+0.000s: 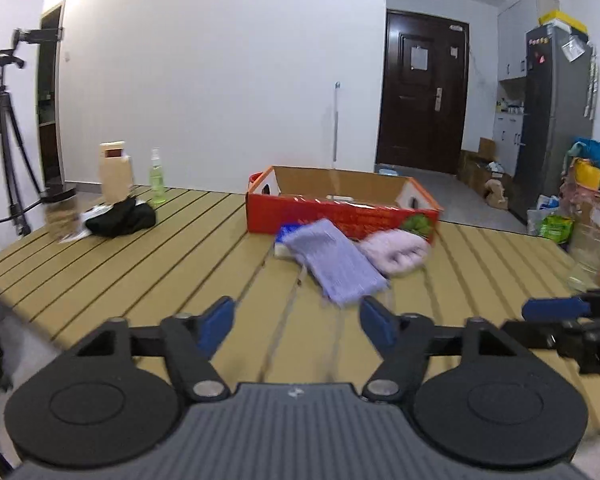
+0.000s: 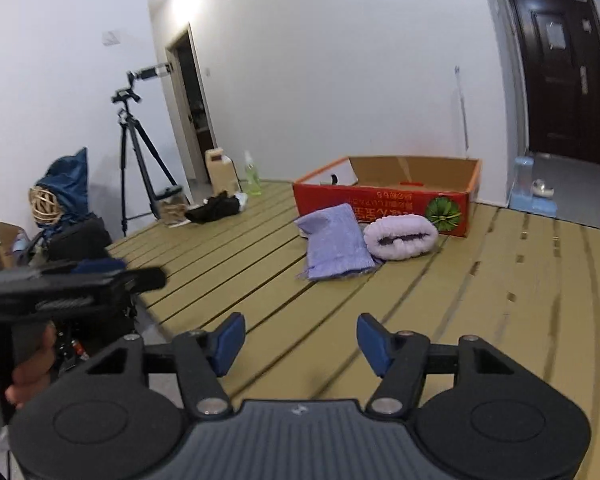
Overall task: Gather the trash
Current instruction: 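Move both grippers back toward the purple cloth on the table, then grasp the purple cloth with both grippers, then carry the purple cloth over the black bin and open both grippers, then move both grippers back toward the lilac wristband on the table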
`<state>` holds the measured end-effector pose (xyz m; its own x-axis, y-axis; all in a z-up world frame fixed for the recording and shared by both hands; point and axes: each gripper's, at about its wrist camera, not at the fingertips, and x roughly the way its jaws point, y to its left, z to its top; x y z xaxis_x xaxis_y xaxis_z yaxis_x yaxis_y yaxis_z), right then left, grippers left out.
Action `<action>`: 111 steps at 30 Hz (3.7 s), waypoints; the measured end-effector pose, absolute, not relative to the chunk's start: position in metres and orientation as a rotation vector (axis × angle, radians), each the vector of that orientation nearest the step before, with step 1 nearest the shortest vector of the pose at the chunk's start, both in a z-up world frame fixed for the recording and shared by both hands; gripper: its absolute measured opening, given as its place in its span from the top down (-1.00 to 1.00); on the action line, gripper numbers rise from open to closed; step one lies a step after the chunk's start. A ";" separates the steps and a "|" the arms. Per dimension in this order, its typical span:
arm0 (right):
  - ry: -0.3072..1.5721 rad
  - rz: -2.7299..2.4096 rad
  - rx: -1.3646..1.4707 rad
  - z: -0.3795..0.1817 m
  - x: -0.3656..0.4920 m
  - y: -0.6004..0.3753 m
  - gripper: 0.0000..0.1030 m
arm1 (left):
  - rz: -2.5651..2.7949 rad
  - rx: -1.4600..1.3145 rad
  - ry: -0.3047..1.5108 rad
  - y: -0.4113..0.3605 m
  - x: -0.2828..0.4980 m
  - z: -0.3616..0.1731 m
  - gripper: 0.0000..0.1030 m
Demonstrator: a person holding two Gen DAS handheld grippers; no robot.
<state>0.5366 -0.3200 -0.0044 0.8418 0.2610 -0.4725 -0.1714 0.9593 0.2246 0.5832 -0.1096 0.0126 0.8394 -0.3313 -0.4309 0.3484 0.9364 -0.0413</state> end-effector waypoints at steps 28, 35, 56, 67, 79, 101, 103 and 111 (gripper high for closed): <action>0.662 0.159 0.270 -0.069 0.746 -0.343 0.11 | -0.391 -0.166 0.724 -0.139 0.701 -0.071 0.81; 0.685 0.138 0.268 -0.081 0.759 -0.336 -0.02 | -0.390 -0.080 0.600 -0.152 0.719 -0.053 -0.21; 0.587 0.211 0.177 -0.033 0.711 -0.301 0.93 | -0.422 -0.225 0.609 -0.105 0.673 -0.003 0.93; 0.640 0.596 0.057 -0.004 0.614 -0.123 0.93 | -0.149 -0.221 0.672 0.068 0.507 -0.007 0.93; 0.974 0.680 -0.134 -0.125 0.581 0.006 0.91 | -0.042 -0.309 1.046 0.148 0.481 -0.137 0.82; 1.195 0.620 -0.227 -0.233 0.623 0.016 -0.16 | 0.116 -0.196 1.165 0.164 0.513 -0.184 -0.62; 1.147 0.611 -0.210 -0.218 0.617 0.008 -0.16 | 0.128 -0.139 1.116 0.156 0.507 -0.171 -0.62; 0.765 0.605 -0.022 -0.076 0.542 -0.083 -0.17 | 0.092 -0.088 0.666 0.098 0.442 -0.053 -0.77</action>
